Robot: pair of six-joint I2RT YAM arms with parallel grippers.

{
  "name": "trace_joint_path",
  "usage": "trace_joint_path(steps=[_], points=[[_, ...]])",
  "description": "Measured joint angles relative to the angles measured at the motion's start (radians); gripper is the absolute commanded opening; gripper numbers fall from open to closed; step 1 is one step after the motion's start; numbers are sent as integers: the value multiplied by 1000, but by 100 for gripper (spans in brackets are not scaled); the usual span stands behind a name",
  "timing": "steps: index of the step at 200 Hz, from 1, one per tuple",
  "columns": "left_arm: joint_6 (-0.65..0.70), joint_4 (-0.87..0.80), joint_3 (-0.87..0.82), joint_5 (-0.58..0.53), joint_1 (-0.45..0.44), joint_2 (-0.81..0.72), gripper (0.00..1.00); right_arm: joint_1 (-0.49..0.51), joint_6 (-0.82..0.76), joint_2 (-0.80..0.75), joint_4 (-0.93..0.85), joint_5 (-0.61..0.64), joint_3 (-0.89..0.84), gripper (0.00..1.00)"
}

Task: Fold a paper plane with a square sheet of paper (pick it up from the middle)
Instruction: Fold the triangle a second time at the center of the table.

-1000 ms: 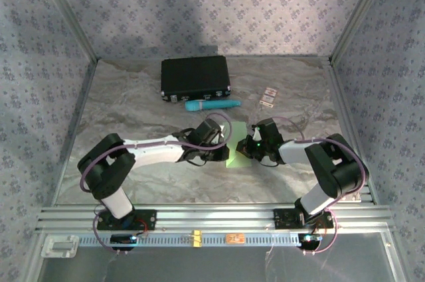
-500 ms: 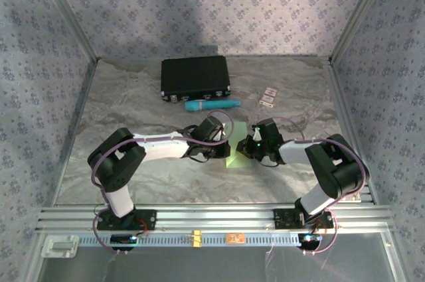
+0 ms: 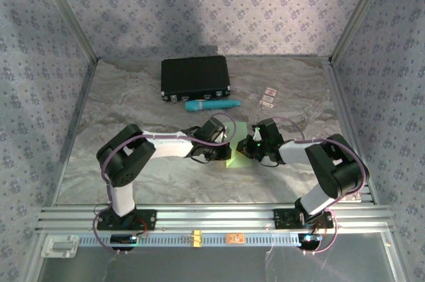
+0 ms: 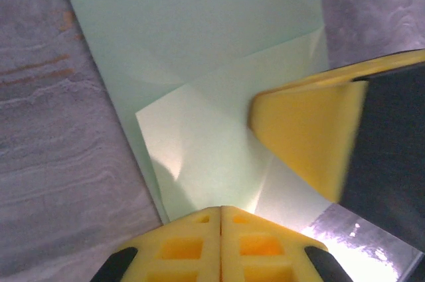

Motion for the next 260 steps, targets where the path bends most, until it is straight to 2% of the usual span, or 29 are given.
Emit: trace_joint_path(steps=[73,124,159,221,260], points=[[1,8,-4,-18,-3,5,2,6,-20,-70,-47,-5,1,10],[2,7,-4,-25,-7,4,2,58,-23,-23,-45,-8,6,9],[5,8,-4,-31,-8,4,1,1,-22,7,-15,-37,6,9],[4,16,-9,-33,-8,2,2,-170,-27,6,-18,-46,9,10],[4,24,-16,-40,-9,-3,2,-134,-45,-58,-35,-37,10,10]])
